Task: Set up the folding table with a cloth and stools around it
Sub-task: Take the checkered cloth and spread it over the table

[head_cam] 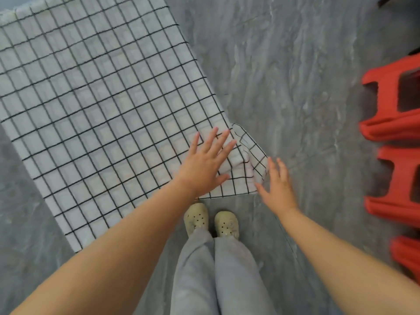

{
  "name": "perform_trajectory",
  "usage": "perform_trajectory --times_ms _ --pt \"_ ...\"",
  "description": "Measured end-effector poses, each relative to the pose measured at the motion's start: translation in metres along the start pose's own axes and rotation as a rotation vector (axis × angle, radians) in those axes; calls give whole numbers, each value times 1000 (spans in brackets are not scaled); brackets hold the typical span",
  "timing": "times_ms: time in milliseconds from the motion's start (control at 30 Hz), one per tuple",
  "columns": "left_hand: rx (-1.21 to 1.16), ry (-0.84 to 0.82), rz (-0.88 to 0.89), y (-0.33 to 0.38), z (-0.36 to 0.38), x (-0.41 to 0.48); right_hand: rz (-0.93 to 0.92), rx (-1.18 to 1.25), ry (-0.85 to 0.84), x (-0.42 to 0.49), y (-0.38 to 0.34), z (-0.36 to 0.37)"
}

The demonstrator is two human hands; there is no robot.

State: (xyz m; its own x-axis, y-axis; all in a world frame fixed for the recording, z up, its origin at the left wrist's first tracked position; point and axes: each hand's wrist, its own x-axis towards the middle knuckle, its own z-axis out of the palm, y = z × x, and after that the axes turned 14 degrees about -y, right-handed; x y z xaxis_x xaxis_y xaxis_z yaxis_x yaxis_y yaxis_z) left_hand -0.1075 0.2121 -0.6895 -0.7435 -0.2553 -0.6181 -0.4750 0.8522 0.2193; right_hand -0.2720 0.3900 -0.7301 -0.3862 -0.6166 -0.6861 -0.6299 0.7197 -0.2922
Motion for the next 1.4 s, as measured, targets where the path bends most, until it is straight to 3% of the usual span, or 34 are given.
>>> perform_trajectory --times_ms 167,367,500,800,1000,1167,1400 --pt "209 -62 91 18 -3 38 -18 102 20 4 -7 9" --pt "203 -84 60 15 2 53 -103 68 -86 31 -22 7" --pt "228 -71 38 18 7 56 -13 -18 -243 43 -14 3" --pt "300 -96 1 21 11 61 -53 -93 -226 38 6 8" --pt "335 -103 -6 20 14 62 111 -101 -301 39 37 12" --pt "348 -142 -24 24 11 61 106 -20 -260 38 42 4" --pt "242 -74 -30 60 -31 68 -30 71 -37 38 42 -57"
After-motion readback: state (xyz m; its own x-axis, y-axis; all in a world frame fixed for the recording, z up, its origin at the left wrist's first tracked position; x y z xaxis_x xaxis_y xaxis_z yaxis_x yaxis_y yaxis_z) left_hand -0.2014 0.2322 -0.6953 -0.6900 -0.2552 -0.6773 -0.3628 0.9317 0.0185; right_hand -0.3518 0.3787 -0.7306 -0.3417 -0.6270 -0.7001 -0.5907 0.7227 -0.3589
